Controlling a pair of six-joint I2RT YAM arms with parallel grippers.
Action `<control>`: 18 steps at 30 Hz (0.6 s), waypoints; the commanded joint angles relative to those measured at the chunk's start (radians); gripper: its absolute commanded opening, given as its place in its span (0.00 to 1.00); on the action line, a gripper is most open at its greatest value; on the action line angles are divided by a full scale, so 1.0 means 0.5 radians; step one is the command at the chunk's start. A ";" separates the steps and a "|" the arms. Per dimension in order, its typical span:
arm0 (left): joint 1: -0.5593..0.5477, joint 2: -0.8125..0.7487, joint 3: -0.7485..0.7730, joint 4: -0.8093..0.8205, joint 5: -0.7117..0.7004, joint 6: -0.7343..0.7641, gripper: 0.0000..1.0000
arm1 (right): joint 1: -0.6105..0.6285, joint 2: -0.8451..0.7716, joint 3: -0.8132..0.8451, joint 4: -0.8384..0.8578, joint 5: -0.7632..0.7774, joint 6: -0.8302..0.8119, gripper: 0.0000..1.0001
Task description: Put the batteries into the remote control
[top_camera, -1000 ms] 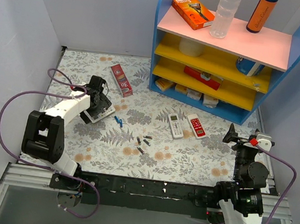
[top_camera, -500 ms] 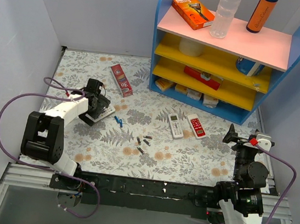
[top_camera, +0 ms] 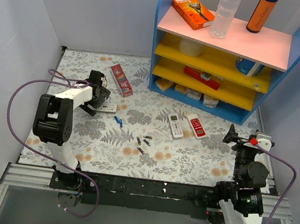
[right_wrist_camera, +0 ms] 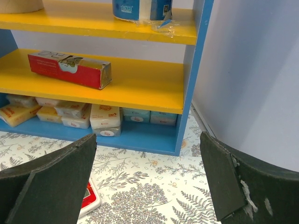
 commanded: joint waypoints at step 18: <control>0.033 0.381 0.423 -0.286 -0.147 0.034 0.95 | 0.014 -0.411 0.076 0.043 0.017 -0.008 0.98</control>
